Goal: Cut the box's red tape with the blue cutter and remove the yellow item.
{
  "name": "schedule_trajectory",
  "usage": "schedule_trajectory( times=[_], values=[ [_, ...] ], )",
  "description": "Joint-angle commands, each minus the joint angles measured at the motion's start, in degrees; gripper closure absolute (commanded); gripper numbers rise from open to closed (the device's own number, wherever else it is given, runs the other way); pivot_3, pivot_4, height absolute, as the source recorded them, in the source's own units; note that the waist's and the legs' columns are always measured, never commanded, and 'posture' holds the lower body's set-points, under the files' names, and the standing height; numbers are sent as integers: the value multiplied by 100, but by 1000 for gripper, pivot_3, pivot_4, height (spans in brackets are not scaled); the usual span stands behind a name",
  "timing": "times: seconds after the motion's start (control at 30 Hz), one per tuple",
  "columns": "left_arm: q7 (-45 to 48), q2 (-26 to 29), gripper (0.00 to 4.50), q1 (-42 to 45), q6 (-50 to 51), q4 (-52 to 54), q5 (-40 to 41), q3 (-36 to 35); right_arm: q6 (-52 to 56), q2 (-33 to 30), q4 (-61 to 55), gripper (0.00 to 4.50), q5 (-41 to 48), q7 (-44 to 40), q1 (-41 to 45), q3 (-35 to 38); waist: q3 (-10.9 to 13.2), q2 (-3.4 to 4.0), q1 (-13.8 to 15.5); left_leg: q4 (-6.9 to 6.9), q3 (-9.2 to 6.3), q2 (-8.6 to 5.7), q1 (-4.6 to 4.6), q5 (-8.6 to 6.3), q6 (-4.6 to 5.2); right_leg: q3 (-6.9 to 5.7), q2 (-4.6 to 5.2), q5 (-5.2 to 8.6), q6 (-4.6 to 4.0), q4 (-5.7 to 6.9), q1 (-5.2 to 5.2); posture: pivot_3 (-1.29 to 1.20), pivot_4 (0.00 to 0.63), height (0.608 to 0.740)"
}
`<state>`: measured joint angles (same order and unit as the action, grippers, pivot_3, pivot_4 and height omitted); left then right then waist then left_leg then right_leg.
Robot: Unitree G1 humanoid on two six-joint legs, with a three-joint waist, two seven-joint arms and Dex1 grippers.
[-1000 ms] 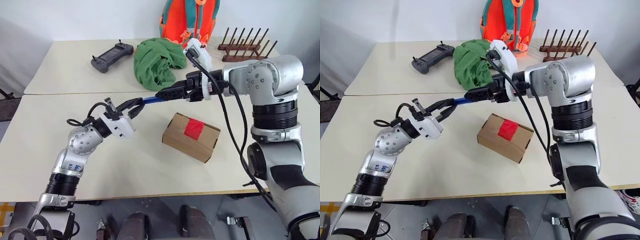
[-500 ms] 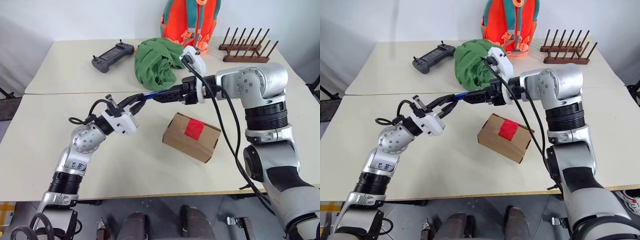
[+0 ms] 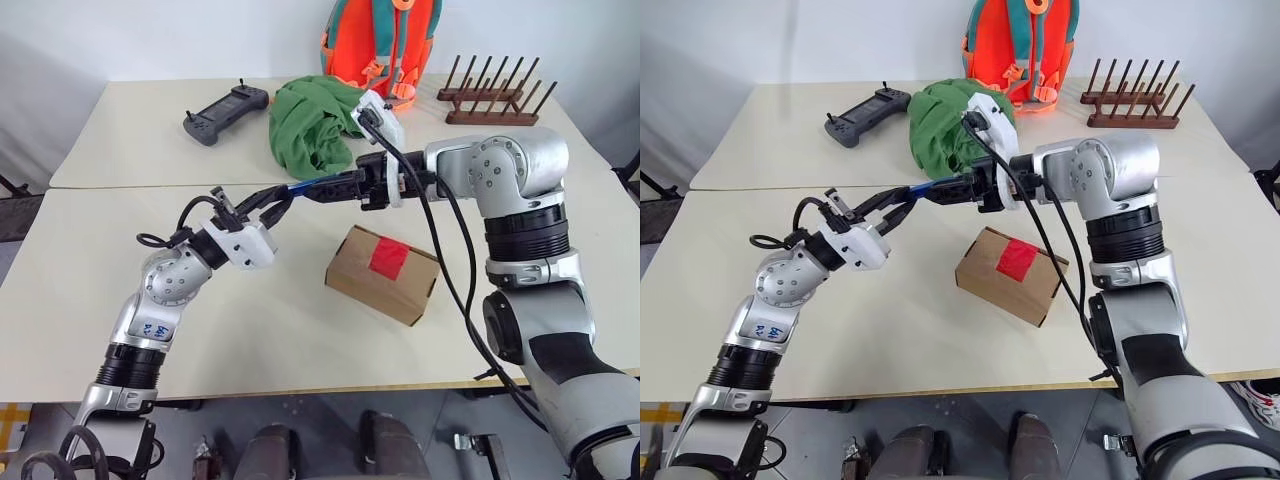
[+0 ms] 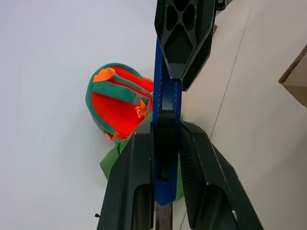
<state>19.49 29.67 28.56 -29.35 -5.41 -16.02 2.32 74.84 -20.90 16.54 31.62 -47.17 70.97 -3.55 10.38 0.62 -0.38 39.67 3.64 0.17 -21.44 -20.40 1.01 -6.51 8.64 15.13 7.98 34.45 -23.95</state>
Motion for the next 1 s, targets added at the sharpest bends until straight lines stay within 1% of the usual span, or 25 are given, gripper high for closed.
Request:
schedule_trajectory(
  times=[0.03, 0.07, 0.17, 0.2, 0.23, 0.3, 0.33, 0.37, 0.43, 0.53, 0.57, 0.67, 0.73, 0.77, 0.87, 0.93, 1.0],
  values=[
    [-46, -27, 4091, 7, -85, 241, 141, -17, -77, -111, -110, 4140, 14, 50, 135, 121, 0, 0, 0, 0, 0, 0, 0, 0, 0, 0, 0, 0, 0, 0, 0, 0, 150, 740],
    [-44, -34, 4091, 1, -69, 246, 146, -16, -78, -114, -115, 4361, 40, 51, 145, 137, 0, 0, 2, 0, 0, 0, 0, 0, 0, 0, 0, 0, 0, 0, 0, 0, 150, 740],
    [-55, -51, 4091, -5, -5, 242, 130, -23, -102, -132, -106, 4337, 56, 51, 182, 151, 0, 0, 3, 0, 0, 0, 0, 0, 0, 0, 0, 0, 0, 0, 0, 0, 150, 740],
    [-41, -91, 4091, -20, 200, 274, 167, -50, -112, -138, -99, 4337, 51, 54, 193, 155, 0, 0, 3, 0, 0, 0, 0, 0, 0, 0, 0, 0, 0, 0, 0, 0, 150, 740],
    [48, -185, 4091, -64, 828, 419, 290, -104, -119, -142, -107, 4337, 56, 76, 203, 193, 0, 0, 5, 0, 0, 0, 0, 0, 0, 0, 0, 0, 0, 0, 0, 0, 150, 740],
    [501, -253, 4091, -102, 1593, 618, 797, -110, -132, -145, -118, 4337, 70, 118, 215, 255, 1, -2, 9, 1, 0, -1, -1, 0, 0, 0, 1, 0, 0, 0, 0, 0, 150, 740],
    [675, -263, 3741, -113, 1834, 717, 979, -119, -147, -147, -119, 4337, 68, 142, 217, 269, 1, -2, 7, 2, -1, 0, -3, 0, 0, 0, 0, 0, 0, 0, 0, 0, 150, 740],
    [741, -238, 3365, -127, 1994, 801, 984, -124, -162, -159, -118, 4337, 59, 164, 217, 268, 1, -2, 2, 2, -1, 1, -2, 0, 0, 0, 0, 0, 0, 0, 0, 0, 150, 740],
    [817, -152, 2888, -135, 2321, 949, 963, -137, -186, -190, -122, 4337, 59, 198, 213, 288, 2, -2, -1, 2, -1, 1, -2, 0, 0, 0, 0, 0, 0, 0, 0, 0, 150, 740],
    [871, -132, 1887, -82, 2836, 1183, 1266, -316, -232, -236, -168, 4337, 54, 264, 170, 314, 2, -3, -1, 2, -1, 1, -2, 0, 0, 0, -1, 0, 0, -1, 0, 0, 150, 740],
    [882, -132, 1707, -69, 2960, 1244, 1346, -366, -231, -244, -183, 4337, 56, 276, 159, 320, 2, -3, -1, 2, -1, 1, -2, 0, 0, 0, -2, 0, 0, -1, 0, 0, 150, 740],
    [969, -73, 729, -13, 3480, 1447, 1796, -710, -260, -278, -175, 4337, 37, 306, 146, 333, 2, -3, -3, 2, -2, 3, -2, 0, 0, 0, -1, 0, 0, -1, 0, 0, 150, 740],
    [1044, 76, 136, -76, 3905, 1551, 2100, -1034, -274, -305, -189, 4337, 30, 322, 127, 340, 2, -3, -4, 2, -2, 4, -2, 0, 0, 0, -1, 0, 0, -1, 0, 0, 150, 740],
    [1072, 151, 0, -109, 4078, 1587, 2212, -1159, -278, -315, -195, 4337, 25, 329, 121, 343, 2, -4, -6, 2, -2, 4, -2, 0, 0, 0, -2, 0, 0, -1, 0, 0, 150, 740],
    [1158, 404, 0, -216, 4488, 1624, 2497, -1523, -294, -351, -207, 4337, 34, 336, 110, 348, 2, -4, -19, 1, -2, 4, -2, 0, 0, 0, -2, 0, 0, -1, 0, 0, 150, 740],
    [1387, 691, 0, -445, 4934, 1624, 2808, -1862, -306, -396, -219, 4337, 36, 358, 102, 368, 2, -4, -46, 0, -2, 4, -2, 0, -1, 0, -2, 0, 0, -1, 0, 0, 150, 740],
    [1532, 873, 0, -609, 5136, 1653, 2977, -1988, -313, -421, -226, 4337, 38, 378, 96, 384, 2, -3, -104, -2, -3, 5, -1, -1, -2, 0, -3, 0, 0, -1, 0, 0, 150, 740]
  ],
)
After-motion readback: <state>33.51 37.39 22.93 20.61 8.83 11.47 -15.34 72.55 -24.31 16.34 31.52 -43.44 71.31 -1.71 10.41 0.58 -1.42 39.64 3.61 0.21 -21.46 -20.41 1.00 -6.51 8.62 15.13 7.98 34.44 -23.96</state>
